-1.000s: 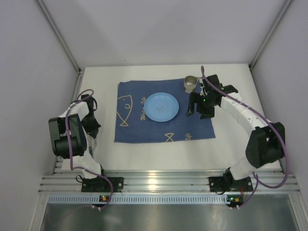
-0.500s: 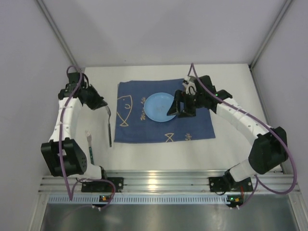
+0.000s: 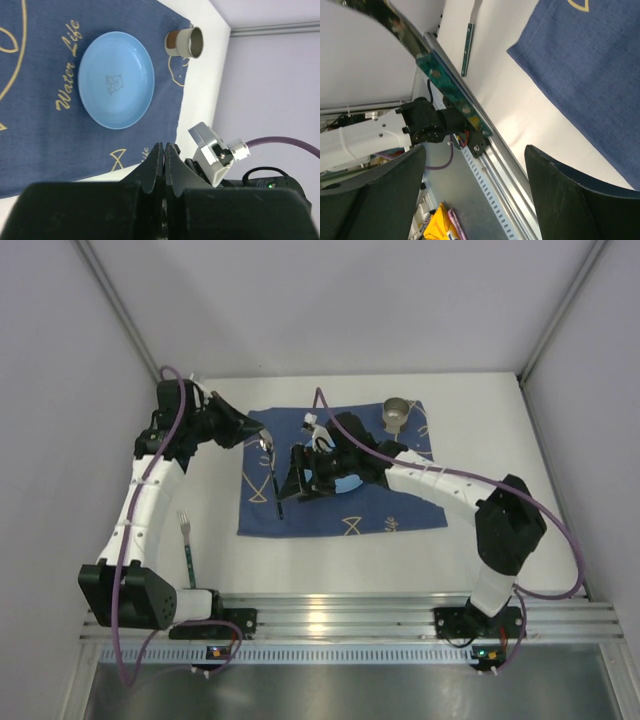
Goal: Set the dinner table for one person
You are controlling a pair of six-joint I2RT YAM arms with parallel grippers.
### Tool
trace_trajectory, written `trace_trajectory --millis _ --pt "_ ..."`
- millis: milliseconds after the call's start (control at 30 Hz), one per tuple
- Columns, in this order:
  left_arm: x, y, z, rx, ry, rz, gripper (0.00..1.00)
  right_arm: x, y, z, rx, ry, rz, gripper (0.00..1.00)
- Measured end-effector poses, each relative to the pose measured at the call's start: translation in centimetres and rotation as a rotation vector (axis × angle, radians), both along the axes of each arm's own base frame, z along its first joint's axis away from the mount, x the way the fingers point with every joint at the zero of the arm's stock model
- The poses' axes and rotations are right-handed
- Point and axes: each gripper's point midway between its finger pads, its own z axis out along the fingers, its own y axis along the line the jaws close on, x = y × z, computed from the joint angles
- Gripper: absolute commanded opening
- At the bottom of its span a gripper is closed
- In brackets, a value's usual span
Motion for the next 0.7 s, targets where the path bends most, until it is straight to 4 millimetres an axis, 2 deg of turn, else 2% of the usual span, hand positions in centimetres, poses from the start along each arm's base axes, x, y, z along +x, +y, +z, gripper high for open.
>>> trace_trajectory --millis 267,367,400,467,533,600,633,700 --pt "-1.1 -1.1 0.6 -0.085 -0.009 -0.029 0.00 0.9 3.0 1.2 0.032 -0.047 -0.011 0.75" --pt "-1.2 -1.4 0.9 -0.106 -0.015 -0.043 0.00 0.6 3.8 0.9 0.026 -0.055 -0.005 0.45" --pt "-1.2 -1.5 1.0 -0.113 -0.016 -0.047 0.00 0.6 3.9 0.7 0.022 -0.055 -0.006 0.21" --pt "-1.2 -1.5 0.9 -0.114 -0.017 -0.045 0.00 0.4 4.2 0.1 0.013 -0.066 0.006 0.00" --pt "-0.8 -1.3 0.1 -0.108 -0.002 -0.027 0.00 -0.4 5.4 1.1 0.056 -0.118 0.058 0.00" --pt "-1.1 -1.3 -0.1 -0.117 0.012 -0.033 0.00 -0.9 5.7 1.1 0.039 -0.118 0.046 0.00" --pt "-1.2 -1.2 0.0 -0.111 0.004 -0.033 0.03 -0.7 5.7 1.0 0.034 -0.127 0.045 0.00" --pt "-1.1 -1.1 -0.1 -0.091 -0.012 -0.041 0.24 -0.5 5.3 0.8 0.018 -0.137 0.043 0.00"
